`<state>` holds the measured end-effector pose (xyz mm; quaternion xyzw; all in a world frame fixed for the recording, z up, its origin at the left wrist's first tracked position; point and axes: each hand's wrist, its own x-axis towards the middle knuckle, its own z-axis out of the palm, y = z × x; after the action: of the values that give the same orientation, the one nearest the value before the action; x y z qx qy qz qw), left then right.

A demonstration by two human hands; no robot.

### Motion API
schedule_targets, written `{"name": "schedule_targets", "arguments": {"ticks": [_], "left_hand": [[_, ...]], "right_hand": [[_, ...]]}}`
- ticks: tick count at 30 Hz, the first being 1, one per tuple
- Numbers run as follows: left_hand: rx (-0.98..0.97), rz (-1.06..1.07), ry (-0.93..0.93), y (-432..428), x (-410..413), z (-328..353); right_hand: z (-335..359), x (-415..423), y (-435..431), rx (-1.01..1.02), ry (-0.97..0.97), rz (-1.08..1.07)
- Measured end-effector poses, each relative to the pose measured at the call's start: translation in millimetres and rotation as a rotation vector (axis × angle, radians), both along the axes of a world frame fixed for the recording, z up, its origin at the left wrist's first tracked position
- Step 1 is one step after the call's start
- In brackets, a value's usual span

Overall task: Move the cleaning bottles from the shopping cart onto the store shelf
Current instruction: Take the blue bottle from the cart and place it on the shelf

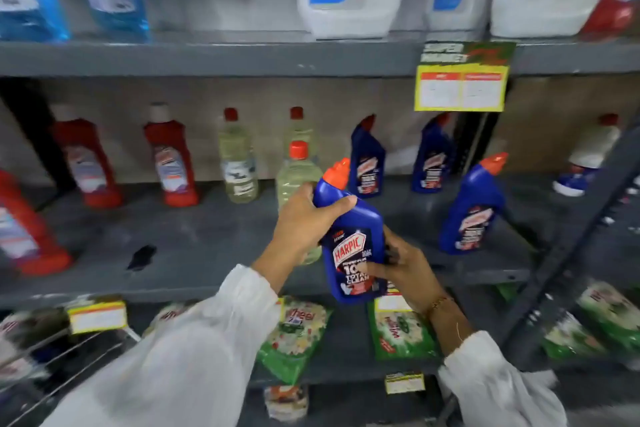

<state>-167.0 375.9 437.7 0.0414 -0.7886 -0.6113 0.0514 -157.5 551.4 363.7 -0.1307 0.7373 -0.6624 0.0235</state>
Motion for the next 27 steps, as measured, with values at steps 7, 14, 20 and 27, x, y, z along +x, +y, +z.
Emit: {"name": "schedule_targets", "arguments": {"ticks": [7,14,20,27], "left_hand": [[-0.136,-0.09,0.138,80,-60,8],[-0.167,-0.125,0.155,88,-90,-11],[-0.113,-0.134,0.173,84,-85,-19],[0.029,0.011,0.365,27,-7,-71]], "right_hand": [[-11,-44,50,-0.056,0.034,-0.331],[-28,-78,52,-0.019,-0.008,-0.365],[-35,-78,42,0.025,0.048,-0.361],[-74,-15,-43,0.33,0.312,-0.708]]}}
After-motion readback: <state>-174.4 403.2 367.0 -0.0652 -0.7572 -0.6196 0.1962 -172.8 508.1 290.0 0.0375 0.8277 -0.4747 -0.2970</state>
